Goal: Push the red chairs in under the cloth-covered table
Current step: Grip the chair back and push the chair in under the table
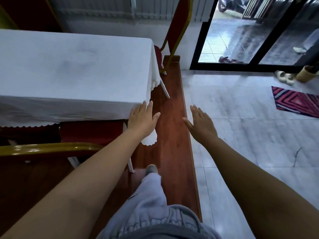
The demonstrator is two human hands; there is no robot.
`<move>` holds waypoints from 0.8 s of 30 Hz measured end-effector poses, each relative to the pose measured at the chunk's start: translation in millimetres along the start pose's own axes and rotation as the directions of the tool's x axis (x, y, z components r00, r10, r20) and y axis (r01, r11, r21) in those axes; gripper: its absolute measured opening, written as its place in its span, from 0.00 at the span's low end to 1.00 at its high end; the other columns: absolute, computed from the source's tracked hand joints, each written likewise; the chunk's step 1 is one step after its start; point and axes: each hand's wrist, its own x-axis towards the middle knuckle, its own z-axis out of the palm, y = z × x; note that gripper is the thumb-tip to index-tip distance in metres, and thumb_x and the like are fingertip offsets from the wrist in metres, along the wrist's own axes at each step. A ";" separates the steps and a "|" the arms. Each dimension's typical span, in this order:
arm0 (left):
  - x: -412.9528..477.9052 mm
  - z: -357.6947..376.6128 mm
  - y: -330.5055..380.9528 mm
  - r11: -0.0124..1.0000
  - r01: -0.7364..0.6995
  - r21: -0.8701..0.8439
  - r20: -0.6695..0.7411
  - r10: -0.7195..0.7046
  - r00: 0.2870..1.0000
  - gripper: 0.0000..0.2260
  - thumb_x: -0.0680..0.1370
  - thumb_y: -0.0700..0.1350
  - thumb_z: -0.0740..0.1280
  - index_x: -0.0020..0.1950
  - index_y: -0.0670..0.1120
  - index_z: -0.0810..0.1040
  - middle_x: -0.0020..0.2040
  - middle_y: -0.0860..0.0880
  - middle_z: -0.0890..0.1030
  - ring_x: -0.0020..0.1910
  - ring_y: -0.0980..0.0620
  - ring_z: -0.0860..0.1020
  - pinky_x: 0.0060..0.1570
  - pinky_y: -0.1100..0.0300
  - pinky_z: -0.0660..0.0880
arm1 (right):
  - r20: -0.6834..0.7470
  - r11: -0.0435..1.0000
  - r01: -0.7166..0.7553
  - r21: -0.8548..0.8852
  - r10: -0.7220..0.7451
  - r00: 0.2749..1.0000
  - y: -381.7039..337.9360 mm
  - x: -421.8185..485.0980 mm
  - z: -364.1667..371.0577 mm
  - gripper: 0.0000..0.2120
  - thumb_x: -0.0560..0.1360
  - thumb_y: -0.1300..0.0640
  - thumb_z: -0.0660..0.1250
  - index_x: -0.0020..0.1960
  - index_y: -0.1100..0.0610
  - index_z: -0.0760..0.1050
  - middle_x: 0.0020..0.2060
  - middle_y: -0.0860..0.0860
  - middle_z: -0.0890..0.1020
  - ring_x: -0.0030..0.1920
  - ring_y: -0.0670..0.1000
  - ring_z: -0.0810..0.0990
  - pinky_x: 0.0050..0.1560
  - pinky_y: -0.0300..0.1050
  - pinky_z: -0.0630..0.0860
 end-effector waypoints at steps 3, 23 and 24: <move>33.0 2.3 5.6 1.000 -0.012 -0.016 -0.010 0.012 1.000 0.28 0.83 0.59 0.47 0.80 0.47 0.51 0.79 0.44 0.54 0.78 0.45 0.52 0.75 0.47 0.48 | -0.017 1.000 -0.019 0.010 0.020 1.000 13.4 30.8 1.4 0.31 0.80 0.38 0.51 0.77 0.54 0.55 0.77 0.52 0.60 0.77 0.53 0.56 0.74 0.51 0.53; 332.6 -33.5 41.5 0.993 -0.024 -0.112 -0.046 0.019 0.999 0.26 0.82 0.56 0.55 0.77 0.47 0.58 0.77 0.46 0.62 0.75 0.44 0.62 0.73 0.46 0.60 | -0.043 0.993 -0.106 0.046 0.108 0.993 58.4 327.8 -45.5 0.29 0.81 0.43 0.53 0.78 0.54 0.52 0.77 0.52 0.58 0.76 0.54 0.57 0.75 0.51 0.56; 344.5 -33.5 43.0 0.992 -0.025 -0.123 -0.045 0.020 0.999 0.26 0.82 0.56 0.55 0.78 0.48 0.58 0.77 0.46 0.61 0.75 0.44 0.61 0.74 0.46 0.59 | -0.040 0.993 -0.108 0.053 0.110 0.993 60.9 340.2 -46.0 0.29 0.81 0.43 0.53 0.78 0.54 0.52 0.77 0.52 0.58 0.76 0.53 0.57 0.75 0.51 0.56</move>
